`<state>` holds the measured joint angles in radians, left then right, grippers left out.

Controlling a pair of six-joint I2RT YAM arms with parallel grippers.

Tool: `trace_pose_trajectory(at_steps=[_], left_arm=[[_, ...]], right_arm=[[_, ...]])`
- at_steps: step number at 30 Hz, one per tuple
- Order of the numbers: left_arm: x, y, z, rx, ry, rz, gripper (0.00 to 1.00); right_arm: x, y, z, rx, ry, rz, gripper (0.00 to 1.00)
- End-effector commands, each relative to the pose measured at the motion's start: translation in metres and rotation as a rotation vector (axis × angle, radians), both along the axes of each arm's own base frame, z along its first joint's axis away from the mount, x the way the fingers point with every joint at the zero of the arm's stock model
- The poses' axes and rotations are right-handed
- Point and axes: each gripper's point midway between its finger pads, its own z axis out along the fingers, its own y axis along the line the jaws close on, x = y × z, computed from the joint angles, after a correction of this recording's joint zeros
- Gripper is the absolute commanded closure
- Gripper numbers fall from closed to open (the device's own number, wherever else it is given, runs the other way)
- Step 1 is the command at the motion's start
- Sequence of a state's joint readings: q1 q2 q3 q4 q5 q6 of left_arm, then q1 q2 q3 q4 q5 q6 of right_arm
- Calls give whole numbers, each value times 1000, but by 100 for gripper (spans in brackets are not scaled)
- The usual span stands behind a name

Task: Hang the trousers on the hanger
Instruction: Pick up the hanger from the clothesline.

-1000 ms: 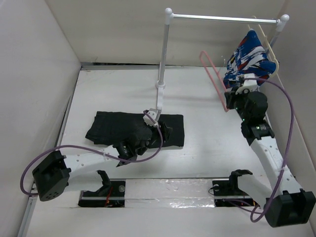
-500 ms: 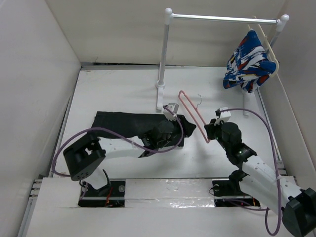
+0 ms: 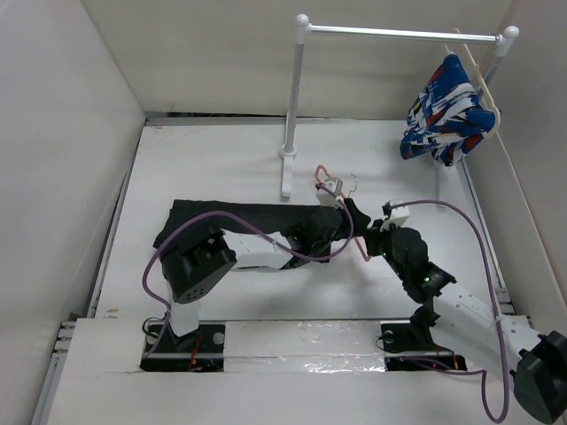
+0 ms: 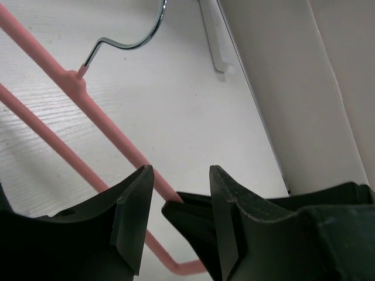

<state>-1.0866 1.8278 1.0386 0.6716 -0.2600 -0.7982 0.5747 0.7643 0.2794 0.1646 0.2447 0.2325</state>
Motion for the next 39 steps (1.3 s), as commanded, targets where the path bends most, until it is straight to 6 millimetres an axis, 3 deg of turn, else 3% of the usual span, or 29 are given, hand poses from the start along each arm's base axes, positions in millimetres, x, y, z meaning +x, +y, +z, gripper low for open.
trace_pose_trajectory(at_steps=[1,6,14,16,18,22,23,25,26,28,29,30,31,32,33,34,35,39], left_arm=[[12,-10,7,-4,2,44,60],[20,-17,-3,10,21,45,61],[20,-5,-12,40,26,74,61],[19,-8,-20,54,39,62,60],[21,-17,-16,48,41,47,60],[21,-20,-18,27,42,42,75],[19,-20,-19,30,44,36,89],[18,-18,-17,28,44,34,100],[16,-14,-22,33,53,35,100],[11,-12,-14,-10,47,26,100],[8,-2,-27,-4,73,25,100],[5,1,-27,-16,78,20,100],[3,3,-18,-54,65,15,100],[-4,13,-33,-37,83,16,100],[-6,16,-31,-57,87,17,100],[-8,18,-24,-90,77,14,100],[-13,24,-34,-78,93,11,100],[-23,35,-41,-88,108,15,100]], right_arm=[[6,3,27,66,-100,-18,100],[1,8,28,75,-105,-11,100],[3,-3,32,38,-123,-72,100],[4,0,32,39,-121,-56,100],[3,6,34,50,-124,-38,100],[-1,12,30,42,-111,-20,100],[-1,10,29,37,-101,-28,100],[-4,10,27,37,-85,-28,100],[-7,13,26,41,-81,-19,97],[-14,15,25,39,-62,6,79],[-18,19,26,40,-56,27,73],[-24,17,20,26,-30,33,62],[-28,19,23,29,-28,47,56],[-31,17,33,53,-54,50,52],[-36,16,33,41,-45,62,44],[-40,14,31,29,-34,72,40],[-42,12,42,51,-61,76,38],[-49,16,53,86,-81,117,33]])
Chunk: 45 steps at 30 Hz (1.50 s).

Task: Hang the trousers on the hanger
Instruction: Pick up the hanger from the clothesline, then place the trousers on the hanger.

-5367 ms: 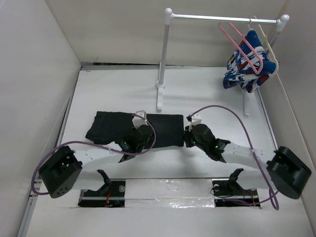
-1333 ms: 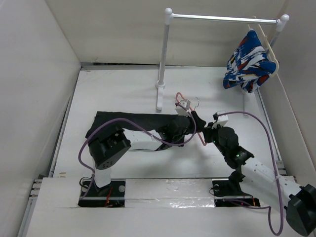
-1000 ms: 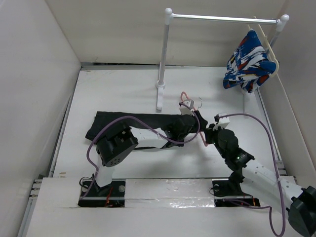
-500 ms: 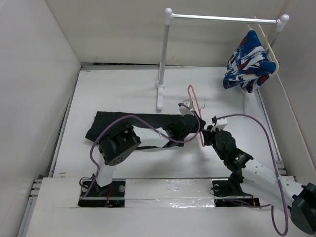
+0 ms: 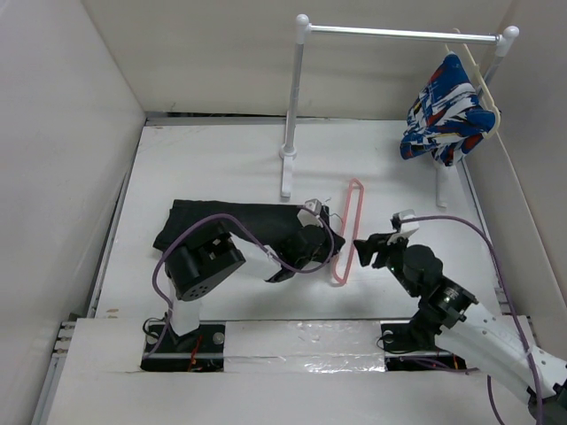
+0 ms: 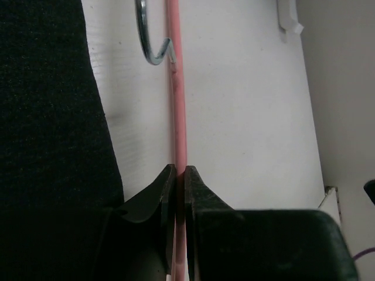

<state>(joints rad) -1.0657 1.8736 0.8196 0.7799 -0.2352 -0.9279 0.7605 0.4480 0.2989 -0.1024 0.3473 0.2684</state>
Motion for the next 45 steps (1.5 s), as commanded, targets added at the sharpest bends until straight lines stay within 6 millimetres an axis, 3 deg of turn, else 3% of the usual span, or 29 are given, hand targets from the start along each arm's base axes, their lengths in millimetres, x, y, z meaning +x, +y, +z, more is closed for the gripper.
trace_pose_trajectory(at_steps=[1,2,3,4,6,10,13,15,16,17,24,28,38,45], left_arm=[[-15,-4,45,-145,-59,-17,100],[-16,0,45,-152,-58,-8,100],[-22,1,42,-151,-59,-14,100],[-28,0,56,-207,-63,-10,100],[-25,17,50,-203,-70,48,100],[-26,25,54,-248,-83,84,100],[-22,35,45,-243,-74,136,100],[-20,44,38,-239,-66,175,100],[-19,47,37,-242,-66,189,100],[-19,53,33,-237,-66,205,100],[-10,57,26,-238,-61,224,100],[-11,53,25,-247,-58,203,100],[-9,55,18,-222,-58,200,100],[-7,60,10,-204,-54,212,100]], right_arm=[[-5,10,25,43,-25,59,47],[-4,12,24,40,-20,62,47],[-2,15,19,24,0,68,72],[0,20,22,33,-8,82,84],[5,30,22,32,-14,106,100],[24,51,-1,12,52,133,100],[39,59,-9,26,82,159,100],[48,65,-26,15,140,162,100],[54,72,-22,43,121,183,100],[61,73,-34,33,153,180,100],[88,100,-48,50,191,226,68],[101,98,-67,50,228,192,61],[105,97,-101,28,285,163,58],[97,90,-93,25,269,140,53]])
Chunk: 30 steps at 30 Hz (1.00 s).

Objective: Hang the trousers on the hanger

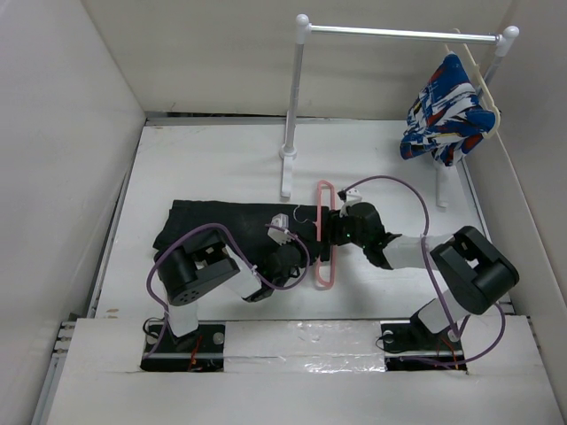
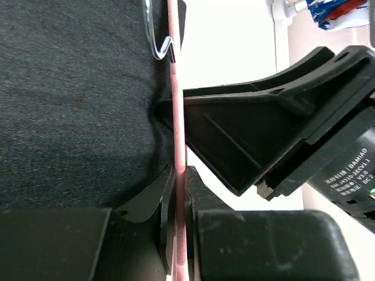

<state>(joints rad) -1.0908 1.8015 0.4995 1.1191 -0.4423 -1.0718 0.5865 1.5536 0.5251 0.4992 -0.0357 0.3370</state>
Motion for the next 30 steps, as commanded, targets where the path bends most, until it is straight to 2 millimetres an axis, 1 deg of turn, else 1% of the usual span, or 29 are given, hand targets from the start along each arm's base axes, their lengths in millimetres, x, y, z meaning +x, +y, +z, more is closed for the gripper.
trace_pose_trajectory(at_steps=[1,5,6,8,12,14,15,17,20,21,24,26,28,29,30], left_arm=[[2,-4,13,-48,-33,-3,100],[1,-2,11,-49,-30,-3,100],[0,-4,12,-53,-31,-12,100],[1,-5,13,-53,-34,-13,100],[1,-10,13,-62,-36,-27,100],[1,-10,14,-58,-39,-27,100],[1,-8,13,-55,-38,-22,100],[1,-7,14,-63,-43,-22,100],[0,-6,14,-51,-42,-20,100],[0,-4,14,-49,-42,-16,100],[0,-7,16,-57,-47,-24,100],[1,-6,13,-39,-43,-21,100],[3,-5,14,-35,-49,-12,100],[3,-5,13,-35,-49,-10,100],[3,-5,13,-31,-52,-12,100]], right_arm=[[2,3,20,29,-66,-11,53],[2,-5,23,-4,-79,-46,62],[-1,-4,23,-9,-79,-45,64],[-1,-5,19,-19,-69,-48,64],[-3,-3,6,-35,-43,-50,57],[-2,-4,3,-33,-37,-65,56],[-4,-2,-1,-43,-31,-58,56],[-3,-6,-3,-60,-28,-77,56],[-4,-7,-2,-70,-35,-82,55],[-3,-6,-2,-72,-37,-82,48],[1,-4,-1,-83,-35,-74,47],[0,-1,-4,-69,-27,-69,47],[0,2,-6,-58,-25,-59,51],[-1,4,-10,-57,-15,-49,54],[-3,5,-12,-50,-10,-45,61]])
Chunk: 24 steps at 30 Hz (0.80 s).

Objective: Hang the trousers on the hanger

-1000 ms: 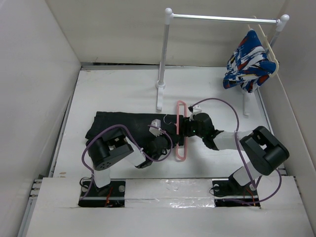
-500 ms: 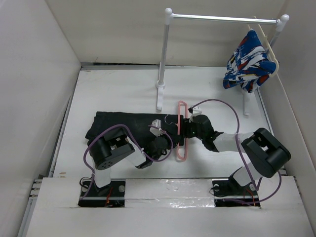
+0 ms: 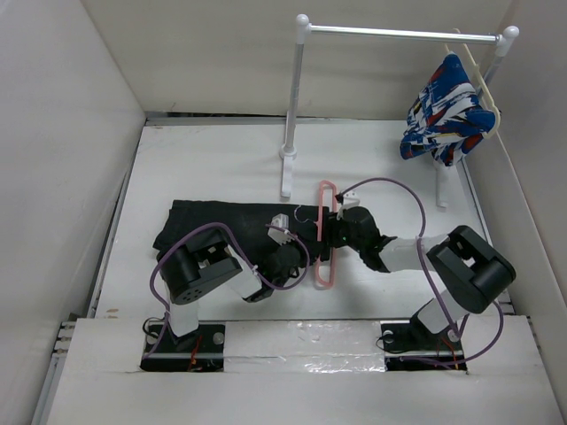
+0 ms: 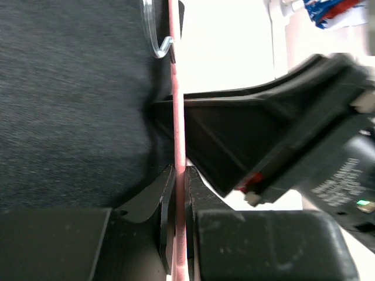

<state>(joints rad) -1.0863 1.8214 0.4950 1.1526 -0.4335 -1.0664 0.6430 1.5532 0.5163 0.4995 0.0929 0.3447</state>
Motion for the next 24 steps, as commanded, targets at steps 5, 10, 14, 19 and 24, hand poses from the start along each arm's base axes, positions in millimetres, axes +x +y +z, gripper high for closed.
trace_pose_trajectory(at_steps=[5,10,14,19,24], left_arm=[[3,1,13,-12,-48,10,100],[3,6,13,-10,-51,22,100],[2,9,12,2,-54,25,100],[2,6,16,-7,-64,12,100],[2,-7,21,-39,-75,-20,100]], right_arm=[[-4,11,-3,66,-10,24,75],[-6,13,11,105,-47,38,98],[-8,12,31,143,-94,38,100],[-14,4,40,65,-69,21,67],[-27,-1,37,47,-63,4,59]])
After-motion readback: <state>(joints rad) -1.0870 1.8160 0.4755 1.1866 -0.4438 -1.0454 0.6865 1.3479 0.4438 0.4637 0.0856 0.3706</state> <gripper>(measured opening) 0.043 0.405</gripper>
